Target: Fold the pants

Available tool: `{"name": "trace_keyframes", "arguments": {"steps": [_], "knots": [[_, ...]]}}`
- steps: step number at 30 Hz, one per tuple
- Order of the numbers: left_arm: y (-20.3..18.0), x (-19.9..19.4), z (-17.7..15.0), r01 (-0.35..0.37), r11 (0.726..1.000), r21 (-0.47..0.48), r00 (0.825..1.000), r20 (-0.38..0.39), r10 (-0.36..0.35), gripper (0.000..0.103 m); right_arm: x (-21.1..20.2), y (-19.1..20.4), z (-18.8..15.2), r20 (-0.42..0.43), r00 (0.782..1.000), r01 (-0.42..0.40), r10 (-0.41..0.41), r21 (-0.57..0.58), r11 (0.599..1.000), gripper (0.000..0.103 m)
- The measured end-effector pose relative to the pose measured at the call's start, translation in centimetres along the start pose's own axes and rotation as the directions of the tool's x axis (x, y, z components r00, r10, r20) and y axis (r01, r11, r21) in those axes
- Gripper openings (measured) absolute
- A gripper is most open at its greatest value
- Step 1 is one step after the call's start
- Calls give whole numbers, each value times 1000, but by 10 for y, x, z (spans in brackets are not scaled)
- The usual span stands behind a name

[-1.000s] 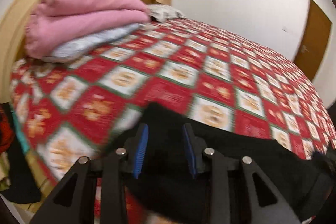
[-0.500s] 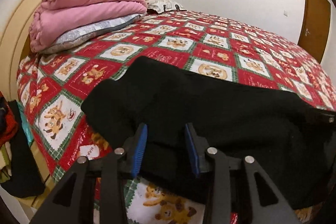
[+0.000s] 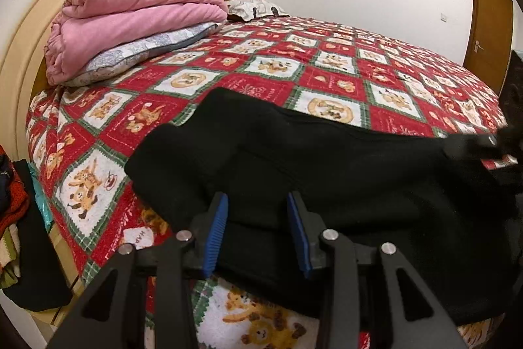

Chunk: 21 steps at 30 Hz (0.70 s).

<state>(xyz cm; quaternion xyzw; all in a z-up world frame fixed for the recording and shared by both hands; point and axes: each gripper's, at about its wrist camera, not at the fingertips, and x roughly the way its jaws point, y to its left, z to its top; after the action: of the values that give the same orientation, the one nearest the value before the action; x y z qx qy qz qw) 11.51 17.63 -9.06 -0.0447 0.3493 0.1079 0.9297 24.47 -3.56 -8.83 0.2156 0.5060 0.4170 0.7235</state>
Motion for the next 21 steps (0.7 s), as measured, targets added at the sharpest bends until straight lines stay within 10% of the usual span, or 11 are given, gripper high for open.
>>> {"name": "trace_keyframes", "arguments": {"steps": [5,8,11,13,17,21], "knots": [[-1,1,-1,3,1000,24,1000,-1,-3,41,-11,-24,32,73,997,-31,25,88,996,57],[2,1,-1,19,999,31,1000,4,-19,43,-13,-52,36,56,996,-83,73,198,977,26],[1,1,-4,14,999,42,1000,19,-15,44,-24,-58,28,43,998,-52,44,201,978,19],[0,1,-3,6,999,47,1000,21,-7,44,-59,-53,24,120,986,91,-113,178,980,24],[3,2,0,13,1000,17,1000,4,-13,44,-169,-64,6,333,875,273,-351,260,926,32],[1,1,0,6,1000,13,1000,-2,-6,44,-270,-89,-27,341,647,527,-682,446,723,48]]}}
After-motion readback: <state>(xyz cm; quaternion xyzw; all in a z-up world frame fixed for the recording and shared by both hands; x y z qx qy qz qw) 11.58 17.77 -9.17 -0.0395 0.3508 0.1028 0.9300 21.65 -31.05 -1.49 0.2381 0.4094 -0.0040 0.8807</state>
